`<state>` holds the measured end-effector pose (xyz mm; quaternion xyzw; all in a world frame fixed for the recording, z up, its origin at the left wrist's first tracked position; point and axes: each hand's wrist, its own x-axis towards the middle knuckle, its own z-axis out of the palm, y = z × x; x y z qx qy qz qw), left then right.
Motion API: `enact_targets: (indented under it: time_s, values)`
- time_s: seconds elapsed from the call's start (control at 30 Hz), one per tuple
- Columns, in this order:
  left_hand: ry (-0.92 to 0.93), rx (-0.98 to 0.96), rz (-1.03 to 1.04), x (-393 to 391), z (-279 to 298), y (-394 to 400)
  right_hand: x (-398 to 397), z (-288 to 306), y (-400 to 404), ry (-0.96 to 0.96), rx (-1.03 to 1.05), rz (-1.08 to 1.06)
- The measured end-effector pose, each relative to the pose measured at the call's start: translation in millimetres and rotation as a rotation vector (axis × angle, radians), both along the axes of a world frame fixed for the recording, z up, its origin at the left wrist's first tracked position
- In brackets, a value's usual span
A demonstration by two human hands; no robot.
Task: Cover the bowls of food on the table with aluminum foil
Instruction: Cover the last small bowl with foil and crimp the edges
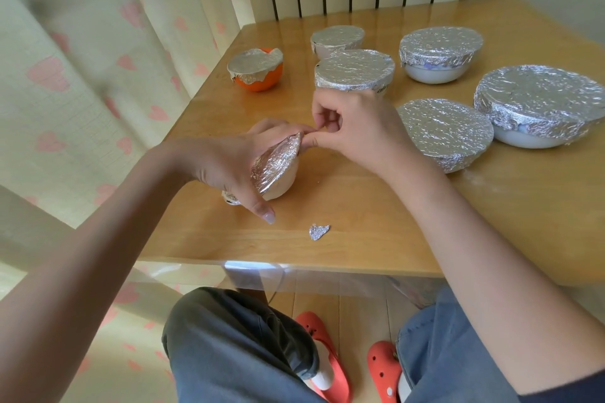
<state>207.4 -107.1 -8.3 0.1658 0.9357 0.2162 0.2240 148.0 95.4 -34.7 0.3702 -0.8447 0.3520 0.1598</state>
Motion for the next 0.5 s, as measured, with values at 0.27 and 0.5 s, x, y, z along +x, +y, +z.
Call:
enact_targets:
  time_s: [0.27, 0.5]
  values:
    - [-0.021, -0.019, 0.015, -1, 2, 3, 3, -7, -2, 0.417, 0.066, 0.016]
    - [-0.016, -0.066, 0.014, -2, 2, 3, -5, -5, 5, 0.663, 0.188, 0.161]
